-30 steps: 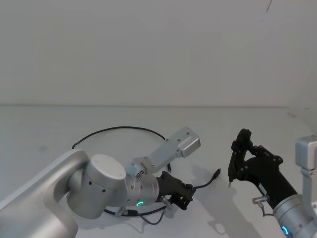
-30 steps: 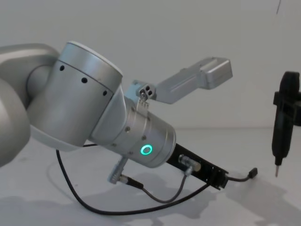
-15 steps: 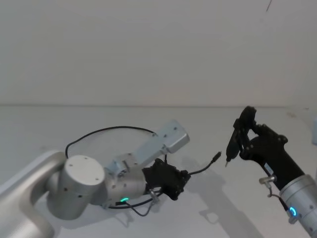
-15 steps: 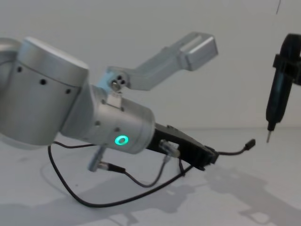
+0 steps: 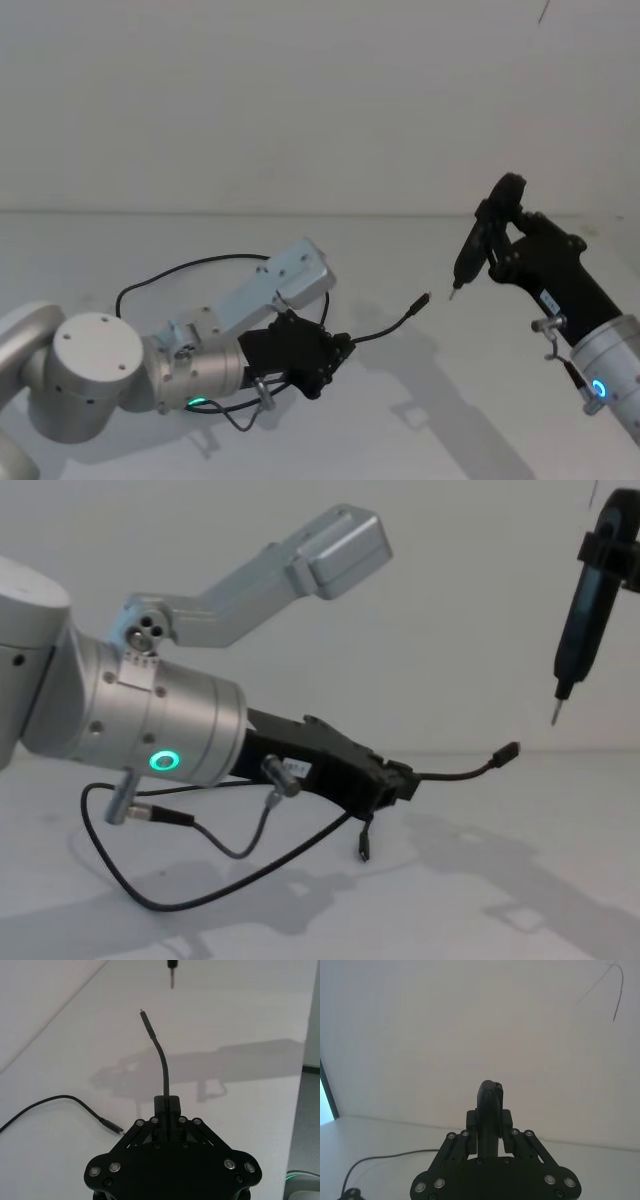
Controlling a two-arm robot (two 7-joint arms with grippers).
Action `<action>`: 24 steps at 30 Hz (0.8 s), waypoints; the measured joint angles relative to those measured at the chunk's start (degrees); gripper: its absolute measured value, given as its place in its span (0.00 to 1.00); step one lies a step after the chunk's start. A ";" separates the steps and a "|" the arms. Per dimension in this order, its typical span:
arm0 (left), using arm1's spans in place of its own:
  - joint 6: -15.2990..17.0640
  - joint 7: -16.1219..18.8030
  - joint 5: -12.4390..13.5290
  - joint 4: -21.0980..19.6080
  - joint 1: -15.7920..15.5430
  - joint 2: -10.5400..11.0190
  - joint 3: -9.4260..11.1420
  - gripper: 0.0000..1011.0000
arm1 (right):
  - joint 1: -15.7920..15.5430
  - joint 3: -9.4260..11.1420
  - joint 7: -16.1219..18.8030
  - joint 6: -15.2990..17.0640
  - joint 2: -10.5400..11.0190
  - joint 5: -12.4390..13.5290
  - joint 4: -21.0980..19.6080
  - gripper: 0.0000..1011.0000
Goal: Pick up the data cable with the one hand.
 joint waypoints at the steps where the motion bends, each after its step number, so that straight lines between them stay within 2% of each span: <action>1: -0.17 -0.15 0.00 -0.16 0.06 0.20 -0.07 0.04 | 0.20 0.02 0.09 0.01 -0.06 0.22 0.11 0.28; 10: -1.65 -1.55 -0.05 -1.46 0.68 2.22 -0.83 0.04 | 2.77 -0.04 0.41 -0.02 -1.01 1.91 2.19 0.28; 24: -2.47 -2.28 -0.08 -2.13 1.01 3.30 -1.20 0.04 | 5.34 -1.33 0.92 0.47 -2.18 4.04 6.69 0.28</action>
